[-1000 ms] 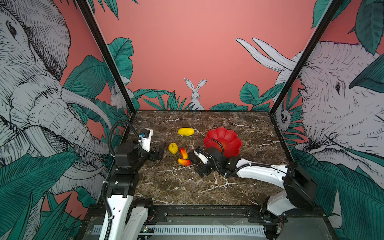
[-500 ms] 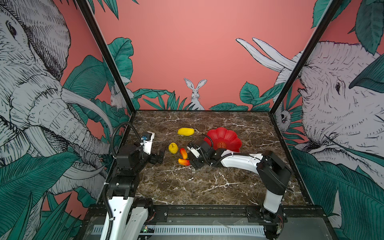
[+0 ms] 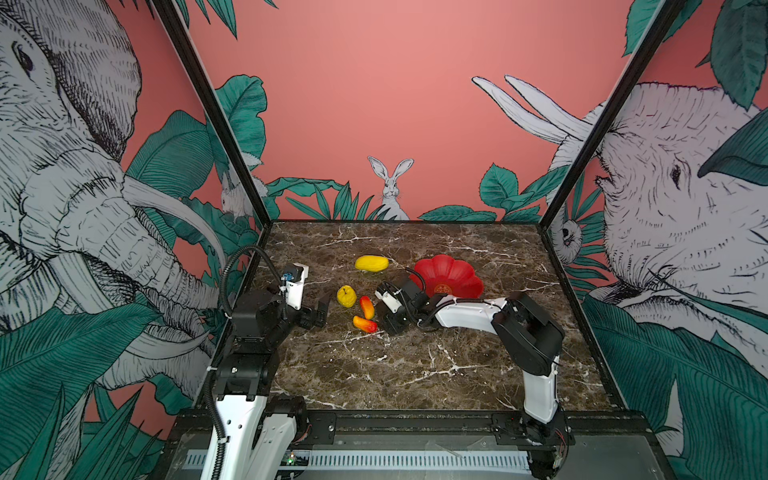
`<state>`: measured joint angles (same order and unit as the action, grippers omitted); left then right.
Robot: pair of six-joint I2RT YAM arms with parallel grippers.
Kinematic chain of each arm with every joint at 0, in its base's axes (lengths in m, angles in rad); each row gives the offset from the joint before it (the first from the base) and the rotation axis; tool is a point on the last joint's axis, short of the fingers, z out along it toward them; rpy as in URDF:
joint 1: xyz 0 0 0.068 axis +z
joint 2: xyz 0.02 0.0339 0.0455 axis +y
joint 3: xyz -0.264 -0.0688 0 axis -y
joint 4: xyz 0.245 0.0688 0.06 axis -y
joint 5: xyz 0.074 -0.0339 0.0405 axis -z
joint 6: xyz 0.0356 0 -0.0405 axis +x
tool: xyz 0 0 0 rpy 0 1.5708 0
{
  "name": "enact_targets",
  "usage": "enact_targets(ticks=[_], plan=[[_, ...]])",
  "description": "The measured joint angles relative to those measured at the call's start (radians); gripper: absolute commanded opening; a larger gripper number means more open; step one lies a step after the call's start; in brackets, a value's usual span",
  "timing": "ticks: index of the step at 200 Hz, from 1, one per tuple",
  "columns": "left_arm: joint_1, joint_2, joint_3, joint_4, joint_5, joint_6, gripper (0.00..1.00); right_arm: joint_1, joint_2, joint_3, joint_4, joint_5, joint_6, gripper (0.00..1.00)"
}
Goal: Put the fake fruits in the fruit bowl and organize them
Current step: 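Carry the avocado into the red bowl and open the right gripper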
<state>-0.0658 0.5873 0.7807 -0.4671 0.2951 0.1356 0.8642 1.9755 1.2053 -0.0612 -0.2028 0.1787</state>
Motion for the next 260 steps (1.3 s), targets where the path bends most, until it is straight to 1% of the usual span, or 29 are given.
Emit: enact_targets(ticks=[16,28,54,89,105,124,136,154,175,190,210,227,245,260], plan=[[0.000,0.000,0.000,0.000,0.000,0.000,1.00,0.000,0.010,0.011,0.001,-0.003,0.005,0.54],[0.000,0.000,0.000,0.000,0.000,0.000,1.00,0.000,0.018,0.027,-0.002,-0.005,0.009,0.49],[0.000,-0.001,0.000,0.000,0.000,0.000,1.00,0.000,0.018,0.054,-0.011,-0.007,0.005,0.35],[0.000,-0.002,0.000,0.000,0.000,0.000,1.00,0.000,-0.038,0.056,-0.082,0.011,-0.018,0.26],[0.000,-0.002,0.000,0.000,0.000,0.000,1.00,-0.003,-0.115,0.044,-0.126,0.031,-0.038,0.24],[0.000,-0.003,0.000,0.000,-0.001,0.000,1.00,-0.016,-0.256,0.010,-0.164,0.065,-0.063,0.22],[0.000,-0.003,0.000,0.000,-0.002,0.000,1.00,-0.043,-0.353,-0.023,-0.171,0.090,-0.076,0.21],[0.000,-0.005,0.000,0.000,-0.002,0.000,1.00,-0.134,-0.488,-0.091,-0.174,0.117,-0.083,0.21],[0.000,-0.004,0.000,0.000,-0.002,0.000,1.00,-0.262,-0.554,-0.172,-0.159,0.159,-0.082,0.19],[0.000,-0.004,0.000,0.000,-0.002,0.000,1.00,-0.344,-0.531,-0.215,-0.143,0.177,-0.076,0.16],[0.000,-0.002,0.000,0.000,-0.002,0.000,1.00,-0.417,-0.432,-0.240,-0.116,0.181,-0.068,0.13],[0.000,0.000,0.000,-0.001,-0.003,0.000,1.00,-0.438,-0.334,-0.236,-0.089,0.180,-0.062,0.09],[0.000,0.000,0.000,-0.001,-0.004,0.000,1.00,-0.448,-0.237,-0.222,-0.063,0.180,-0.048,0.09],[0.000,0.000,0.000,-0.001,-0.005,0.000,1.00,-0.454,-0.187,-0.206,-0.025,0.181,-0.038,0.08]])
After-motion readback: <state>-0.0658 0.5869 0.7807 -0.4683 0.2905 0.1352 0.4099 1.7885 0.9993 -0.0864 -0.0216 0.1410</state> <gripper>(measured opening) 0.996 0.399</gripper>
